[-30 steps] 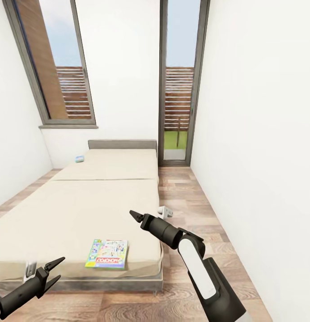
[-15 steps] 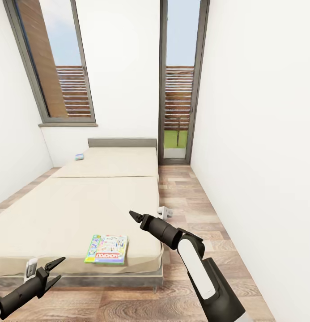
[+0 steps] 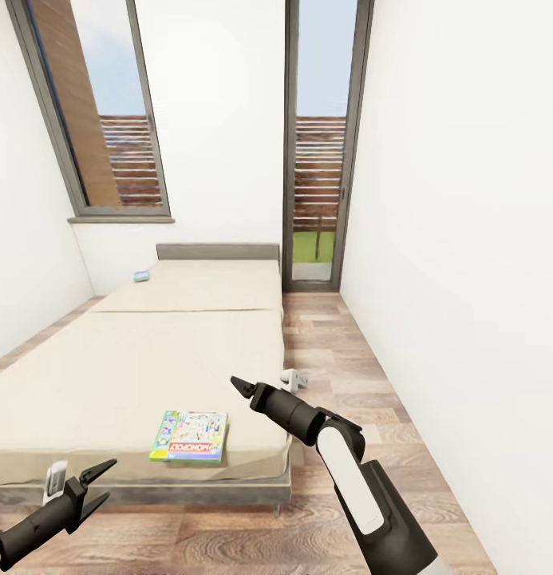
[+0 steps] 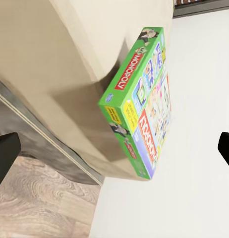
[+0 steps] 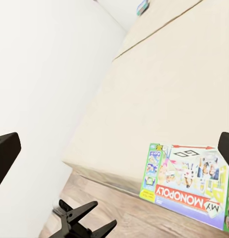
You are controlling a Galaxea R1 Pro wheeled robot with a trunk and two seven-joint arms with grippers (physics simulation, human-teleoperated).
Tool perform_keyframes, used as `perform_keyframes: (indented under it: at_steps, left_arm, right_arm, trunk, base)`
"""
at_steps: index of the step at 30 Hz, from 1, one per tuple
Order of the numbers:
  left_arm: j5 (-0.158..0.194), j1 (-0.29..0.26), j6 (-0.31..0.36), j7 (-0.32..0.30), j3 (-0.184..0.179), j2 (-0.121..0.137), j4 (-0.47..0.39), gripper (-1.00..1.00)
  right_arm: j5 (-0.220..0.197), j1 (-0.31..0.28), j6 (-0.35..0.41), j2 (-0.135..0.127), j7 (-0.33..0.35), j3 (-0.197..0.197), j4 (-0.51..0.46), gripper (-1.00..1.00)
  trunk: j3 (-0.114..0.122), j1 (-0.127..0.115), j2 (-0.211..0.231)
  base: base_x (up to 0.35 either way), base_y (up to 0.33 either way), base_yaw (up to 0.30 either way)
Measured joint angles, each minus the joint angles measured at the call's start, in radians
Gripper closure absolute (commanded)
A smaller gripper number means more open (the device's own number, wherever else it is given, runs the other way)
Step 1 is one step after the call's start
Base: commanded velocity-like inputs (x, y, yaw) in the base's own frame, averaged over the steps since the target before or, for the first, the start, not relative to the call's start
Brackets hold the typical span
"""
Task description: Put all the toys in the child's room - the three board games (two on the bed and one on the table), the two jigsaw puzzles on the table, and the tennis ball on the table - inside the toy box on the table in the child's room.
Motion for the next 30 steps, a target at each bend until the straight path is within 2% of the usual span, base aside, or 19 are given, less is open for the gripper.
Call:
perform_keyframes:
  at_steps: [6, 11, 13, 18, 30]
  left_arm:
    - [-0.001, 0.0, 0.0, -0.01, 0.0, 0.0, 0.0, -1.0]
    - [-0.003, 0.0, -0.002, -0.071, -0.002, 0.0, -0.003, -1.0]
    - [-0.004, 0.0, -0.003, -0.106, -0.004, 0.0, -0.004, -1.0]
    - [-0.005, 0.0, -0.004, -0.149, -0.007, 0.0, -0.014, -1.0]
    - [-0.007, 0.0, -0.005, -0.174, -0.009, -0.001, -0.028, -1.0]
  right_arm:
    - [0.001, 0.0, 0.001, 0.0, 0.001, 0.0, 0.0, -1.0]
    - [0.001, 0.0, 0.004, 0.0, 0.006, 0.001, -0.002, -1.0]
    - [0.0, 0.0, 0.005, 0.0, 0.008, 0.002, -0.003, -1.0]
    - [0.0, 0.0, 0.007, 0.0, 0.009, 0.003, -0.006, -1.0]
    - [0.0, 0.0, 0.013, -0.007, 0.01, 0.006, -0.012, -1.0]
  trunk:
    - [-0.019, 0.023, -0.042]
    - [-0.034, 0.042, -0.077]
    - [-0.035, 0.042, -0.077]
    - [-0.035, 0.042, -0.077]
    - [-0.035, 0.042, -0.077]
  base:
    - [0.0, 0.0, 0.0]
    - [0.0, 0.0, 0.0]
    - [0.0, 0.0, 0.0]
    - [0.0, 0.0, 0.0]
    - [0.0, 0.0, 0.0]
